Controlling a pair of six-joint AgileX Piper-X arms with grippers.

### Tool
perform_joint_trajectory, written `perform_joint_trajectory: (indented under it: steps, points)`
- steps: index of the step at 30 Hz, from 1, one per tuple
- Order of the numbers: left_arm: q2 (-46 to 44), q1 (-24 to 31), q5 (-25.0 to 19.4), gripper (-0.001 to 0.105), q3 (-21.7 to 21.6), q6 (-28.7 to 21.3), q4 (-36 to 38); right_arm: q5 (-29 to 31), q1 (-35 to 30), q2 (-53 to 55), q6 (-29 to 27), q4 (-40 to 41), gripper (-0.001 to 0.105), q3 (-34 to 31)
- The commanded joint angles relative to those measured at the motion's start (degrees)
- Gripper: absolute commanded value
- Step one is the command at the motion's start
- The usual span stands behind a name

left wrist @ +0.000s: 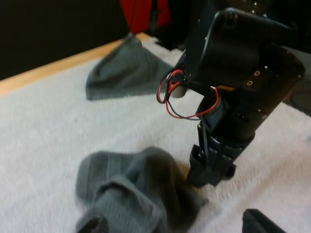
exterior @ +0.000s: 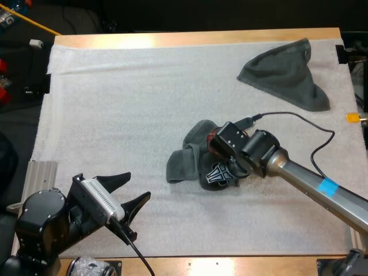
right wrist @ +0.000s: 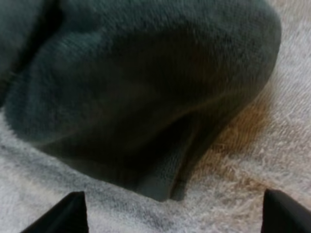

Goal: Pick towel from pile, fold and stack

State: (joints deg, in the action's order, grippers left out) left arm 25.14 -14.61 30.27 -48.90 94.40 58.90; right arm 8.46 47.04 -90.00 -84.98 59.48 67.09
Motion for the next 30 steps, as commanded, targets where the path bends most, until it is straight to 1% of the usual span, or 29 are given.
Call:
perform_joint_trajectory:
  steps: [1, 5, 10, 12, 13, 14, 15, 17, 18, 22, 25, 30]
  points:
    - [0.04, -0.36, 0.48, 0.056, -0.30, -0.01, 1.05, 0.37, -0.38, 0.50, 1.30, -1.46, 0.069, -1.10]
    - [0.04, -0.36, 0.48, 0.056, -0.30, -0.01, 5.40, -0.28, -2.39, 0.50, 5.67, -5.09, 0.069, -5.74]
    - [0.04, -0.36, 0.48, 0.056, -0.30, -0.01, 8.03, -3.73, -5.46, 0.50, 8.59, -8.69, 0.068, -8.95]
    - [0.04, -0.36, 0.48, 0.056, -0.30, -0.01, 8.10, -7.15, -6.46, 0.50, 10.49, -11.24, 0.068, -10.35]
    - [0.04, -0.36, 0.48, 0.056, -0.30, -0.01, 8.10, -8.28, -6.62, 0.50, 11.17, -12.12, 0.066, -10.88]
    - [0.04, -0.36, 0.48, 0.056, -0.30, -0.01, 8.10, -9.31, -6.86, 0.50, 12.46, -13.39, 0.061, -11.74]
    - [0.04, -0.36, 0.48, 0.056, -0.30, -0.01, 8.10, -9.44, -6.86, 0.50, 13.76, -14.35, 0.056, -12.46]
    - [0.04, -0.36, 0.48, 0.056, -0.30, -0.01, 8.10, -9.79, -6.86, 0.38, 14.61, -15.97, 0.049, -13.48]
    - [0.04, -0.36, 0.48, 0.056, -0.30, -0.01, 8.10, -10.09, -6.86, 0.32, 14.88, -16.86, 0.046, -13.92]
    - [0.04, -0.36, 0.48, 0.056, -0.30, -0.01, 8.10, -10.47, -6.86, -1.03, 16.47, -18.19, 0.046, -14.29]
    - [0.04, -0.36, 0.48, 0.056, -0.30, -0.01, 8.10, -12.66, -6.86, -2.89, 17.03, -19.12, 0.046, -14.29]
    - [0.04, -0.36, 0.48, 0.056, -0.30, -0.01, 8.24, -11.92, -6.86, -5.11, 18.03, -19.26, 0.045, -14.29]
